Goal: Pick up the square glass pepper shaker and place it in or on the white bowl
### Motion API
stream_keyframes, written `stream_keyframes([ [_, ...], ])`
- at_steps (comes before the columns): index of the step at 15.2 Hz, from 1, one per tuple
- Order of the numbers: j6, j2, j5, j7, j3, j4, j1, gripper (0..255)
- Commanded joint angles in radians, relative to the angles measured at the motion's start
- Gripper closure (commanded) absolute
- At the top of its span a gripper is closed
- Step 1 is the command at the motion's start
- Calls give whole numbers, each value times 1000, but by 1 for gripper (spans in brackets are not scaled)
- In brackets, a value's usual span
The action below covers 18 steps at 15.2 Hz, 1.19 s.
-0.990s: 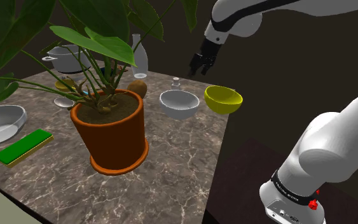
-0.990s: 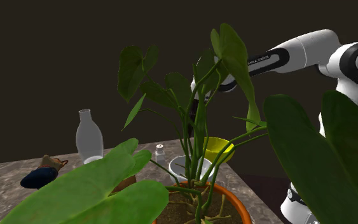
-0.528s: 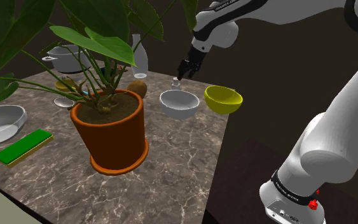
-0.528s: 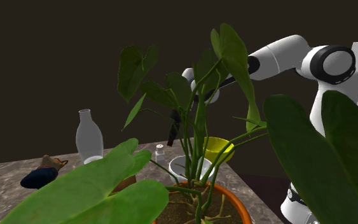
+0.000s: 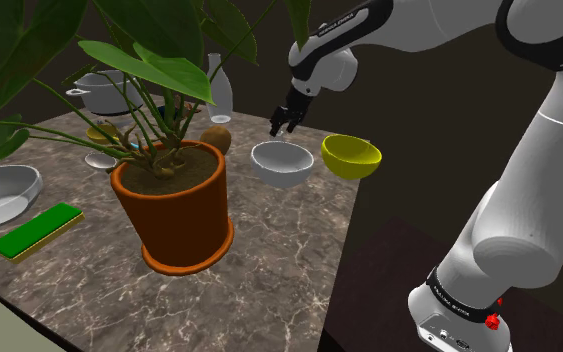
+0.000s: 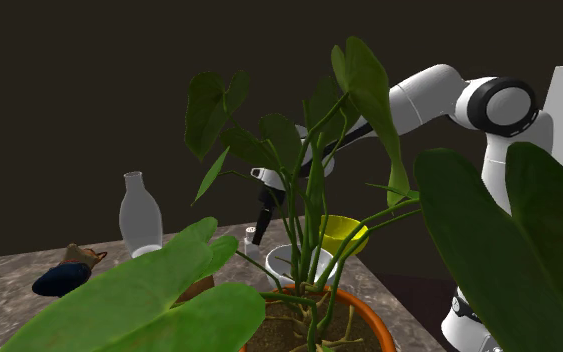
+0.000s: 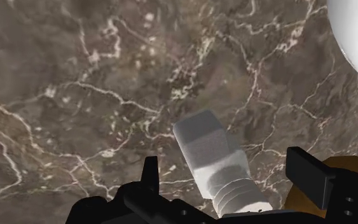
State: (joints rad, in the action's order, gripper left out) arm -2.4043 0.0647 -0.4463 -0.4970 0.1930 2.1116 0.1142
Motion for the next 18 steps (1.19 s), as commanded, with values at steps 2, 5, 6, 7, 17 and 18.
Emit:
stream_keyframes([
  [2,-17,21,-12,-8,-3,-3,2,0],
  [5,-17,21,-12,-8,-3,-3,2,0],
  [6,-17,21,-12,-8,-3,-3,2,0],
  [7,-17,21,-12,-8,-3,-3,2,0],
  [17,-17,21,-12,-8,-3,-3,2,255],
  [18,-17,21,-12,-8,-3,-3,2,255],
])
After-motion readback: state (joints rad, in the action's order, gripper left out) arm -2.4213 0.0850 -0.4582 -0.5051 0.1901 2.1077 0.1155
